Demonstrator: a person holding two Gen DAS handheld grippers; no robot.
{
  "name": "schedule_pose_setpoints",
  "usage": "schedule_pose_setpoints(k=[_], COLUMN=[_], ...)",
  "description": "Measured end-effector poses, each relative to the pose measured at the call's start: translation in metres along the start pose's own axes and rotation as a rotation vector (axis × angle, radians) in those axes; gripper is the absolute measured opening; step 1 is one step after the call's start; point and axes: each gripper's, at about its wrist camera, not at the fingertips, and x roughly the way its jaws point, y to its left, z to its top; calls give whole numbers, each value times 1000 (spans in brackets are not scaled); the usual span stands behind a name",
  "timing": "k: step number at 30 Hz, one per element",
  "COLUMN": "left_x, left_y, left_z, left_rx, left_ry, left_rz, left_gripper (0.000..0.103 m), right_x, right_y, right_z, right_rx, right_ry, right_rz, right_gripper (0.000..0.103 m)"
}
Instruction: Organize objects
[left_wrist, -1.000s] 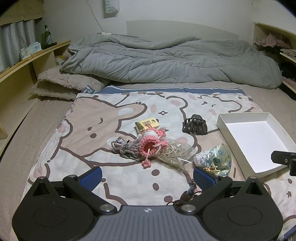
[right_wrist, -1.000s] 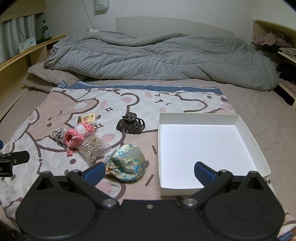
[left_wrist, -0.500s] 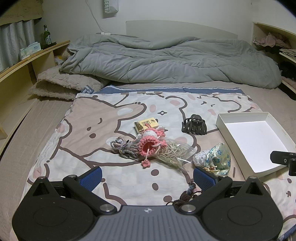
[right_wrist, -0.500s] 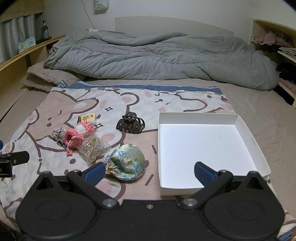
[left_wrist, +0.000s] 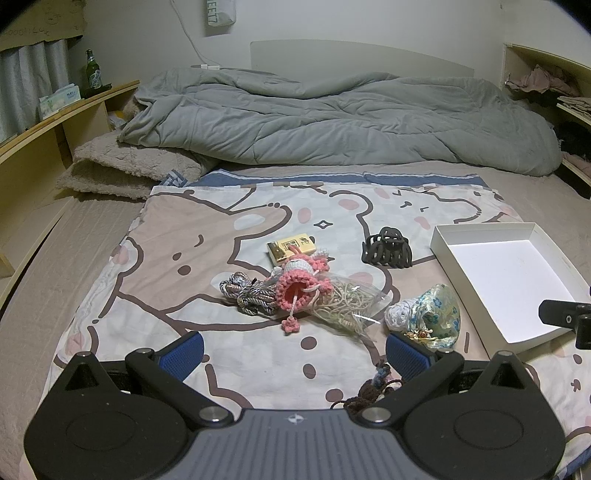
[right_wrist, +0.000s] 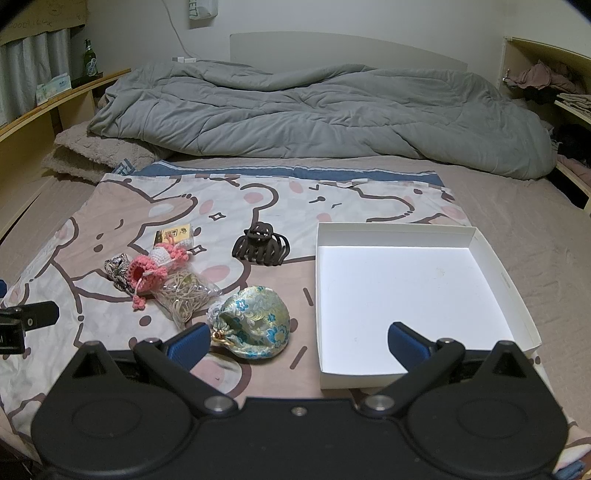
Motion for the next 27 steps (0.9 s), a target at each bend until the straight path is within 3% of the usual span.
schedule_pose_setpoints(k=[27], left_x=[-1], left_y=[0], left_z=[0], left_rx=[-2], left_ry=[-6], left_rz=[-4], left_gripper=[103], right_x=[0], right_y=[0], right_z=[1], right_rx=[1], right_ry=[1], right_rz=[-1], right_gripper=[103])
